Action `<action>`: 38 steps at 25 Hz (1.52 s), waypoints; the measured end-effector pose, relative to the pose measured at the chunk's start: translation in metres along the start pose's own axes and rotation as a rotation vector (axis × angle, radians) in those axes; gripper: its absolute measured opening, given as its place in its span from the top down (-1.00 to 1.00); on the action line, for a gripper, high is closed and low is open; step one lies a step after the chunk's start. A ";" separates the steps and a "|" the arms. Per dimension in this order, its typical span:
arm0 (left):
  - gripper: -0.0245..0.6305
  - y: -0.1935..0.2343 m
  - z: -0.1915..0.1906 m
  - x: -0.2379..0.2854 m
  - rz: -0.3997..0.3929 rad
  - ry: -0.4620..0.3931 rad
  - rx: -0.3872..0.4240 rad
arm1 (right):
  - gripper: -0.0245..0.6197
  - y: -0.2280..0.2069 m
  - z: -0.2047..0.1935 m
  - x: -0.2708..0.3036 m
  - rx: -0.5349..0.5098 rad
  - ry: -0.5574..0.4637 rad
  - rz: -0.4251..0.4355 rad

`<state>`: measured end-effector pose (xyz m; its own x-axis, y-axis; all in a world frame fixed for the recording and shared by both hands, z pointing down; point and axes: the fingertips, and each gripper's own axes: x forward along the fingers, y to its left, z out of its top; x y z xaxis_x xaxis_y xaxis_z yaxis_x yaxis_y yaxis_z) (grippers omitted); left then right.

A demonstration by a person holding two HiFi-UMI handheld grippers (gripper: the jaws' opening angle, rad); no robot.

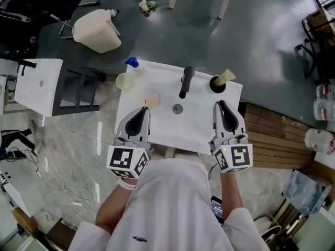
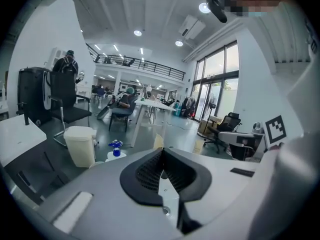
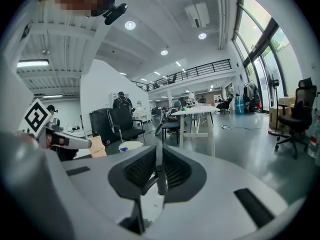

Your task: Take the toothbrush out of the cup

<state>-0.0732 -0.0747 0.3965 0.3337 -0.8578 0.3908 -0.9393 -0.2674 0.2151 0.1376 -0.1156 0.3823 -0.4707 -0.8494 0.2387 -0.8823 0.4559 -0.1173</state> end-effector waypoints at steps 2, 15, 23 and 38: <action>0.91 -0.003 -0.005 0.008 -0.001 0.020 -0.005 | 0.90 -0.015 -0.005 0.003 0.002 0.015 -0.019; 0.91 -0.004 -0.025 0.052 0.019 0.090 -0.023 | 0.59 -0.087 -0.031 0.039 -0.037 0.071 -0.060; 0.91 -0.001 -0.029 0.068 0.043 0.108 -0.022 | 0.47 -0.127 -0.058 0.063 -0.055 0.139 -0.087; 0.91 0.001 -0.035 0.077 0.074 0.127 -0.032 | 0.81 -0.131 -0.081 0.087 -0.047 0.192 -0.039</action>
<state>-0.0456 -0.1258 0.4585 0.2734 -0.8119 0.5158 -0.9592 -0.1901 0.2093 0.2133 -0.2279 0.4962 -0.4217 -0.8025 0.4222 -0.8964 0.4391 -0.0606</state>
